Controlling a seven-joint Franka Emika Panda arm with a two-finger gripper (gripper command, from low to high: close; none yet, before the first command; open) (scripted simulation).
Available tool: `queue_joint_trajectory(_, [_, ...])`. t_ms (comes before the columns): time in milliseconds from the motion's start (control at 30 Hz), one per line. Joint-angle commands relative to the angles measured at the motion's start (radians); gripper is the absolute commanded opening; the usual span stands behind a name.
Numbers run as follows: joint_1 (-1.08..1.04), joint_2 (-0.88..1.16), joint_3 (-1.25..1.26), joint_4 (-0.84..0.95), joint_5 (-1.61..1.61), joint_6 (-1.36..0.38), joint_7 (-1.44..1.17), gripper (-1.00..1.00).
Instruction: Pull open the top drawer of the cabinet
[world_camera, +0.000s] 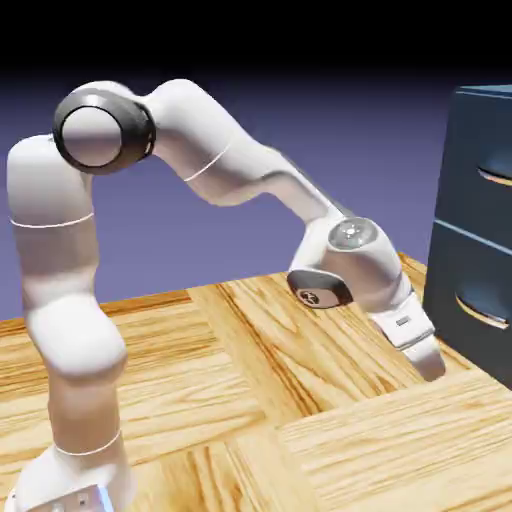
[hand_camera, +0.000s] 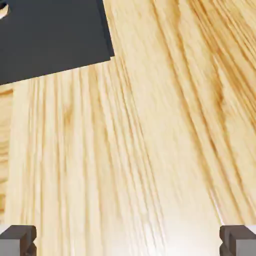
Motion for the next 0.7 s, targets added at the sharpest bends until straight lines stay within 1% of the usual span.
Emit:
queue_joint_trajectory(0, [0.016, 0.035, -0.030, 0.023, 0.044, -0.007, -0.040, 0.00])
queue_joint_trajectory(667, [0.296, 0.738, -0.631, 0.483, 0.913, -0.142, -0.831, 0.00])
